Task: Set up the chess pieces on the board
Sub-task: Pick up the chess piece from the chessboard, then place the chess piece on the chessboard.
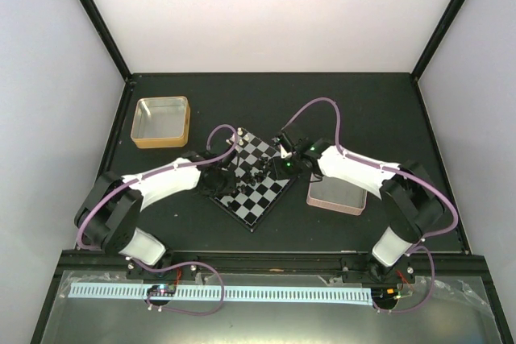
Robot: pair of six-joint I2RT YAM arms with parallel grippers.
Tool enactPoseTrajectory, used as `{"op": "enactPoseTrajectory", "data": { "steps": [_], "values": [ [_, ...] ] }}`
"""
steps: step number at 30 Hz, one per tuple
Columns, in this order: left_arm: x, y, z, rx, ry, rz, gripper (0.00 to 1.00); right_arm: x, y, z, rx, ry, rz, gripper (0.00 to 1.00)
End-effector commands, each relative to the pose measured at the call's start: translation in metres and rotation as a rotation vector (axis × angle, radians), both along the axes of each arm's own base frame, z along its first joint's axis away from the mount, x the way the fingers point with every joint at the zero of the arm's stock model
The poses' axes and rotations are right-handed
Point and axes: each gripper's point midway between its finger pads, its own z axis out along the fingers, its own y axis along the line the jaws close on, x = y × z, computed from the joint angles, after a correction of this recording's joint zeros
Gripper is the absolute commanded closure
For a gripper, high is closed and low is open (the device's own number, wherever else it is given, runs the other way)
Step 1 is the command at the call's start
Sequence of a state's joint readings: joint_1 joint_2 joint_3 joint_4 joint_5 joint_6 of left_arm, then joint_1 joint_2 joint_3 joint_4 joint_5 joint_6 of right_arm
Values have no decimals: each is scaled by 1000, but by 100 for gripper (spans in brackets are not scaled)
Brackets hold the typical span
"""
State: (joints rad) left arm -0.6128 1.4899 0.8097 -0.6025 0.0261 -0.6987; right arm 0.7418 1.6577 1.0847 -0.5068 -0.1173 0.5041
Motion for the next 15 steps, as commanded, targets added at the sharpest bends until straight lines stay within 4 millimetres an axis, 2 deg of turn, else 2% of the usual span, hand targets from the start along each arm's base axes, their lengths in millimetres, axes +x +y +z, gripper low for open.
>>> {"op": "enactPoseTrajectory", "data": {
  "steps": [1,7,12,15],
  "values": [
    [8,-6,19,-8,-61,-33,93,-4,14,24,114,-19,22,72],
    [14,-24,68,-141,-199,-118,94,-24,40,66,357,50,125,69],
    [10,-57,120,-355,-355,-300,94,-36,54,108,572,129,148,65],
    [1,-78,150,-501,-447,-419,94,-42,56,126,655,171,145,60]
  ]
}}
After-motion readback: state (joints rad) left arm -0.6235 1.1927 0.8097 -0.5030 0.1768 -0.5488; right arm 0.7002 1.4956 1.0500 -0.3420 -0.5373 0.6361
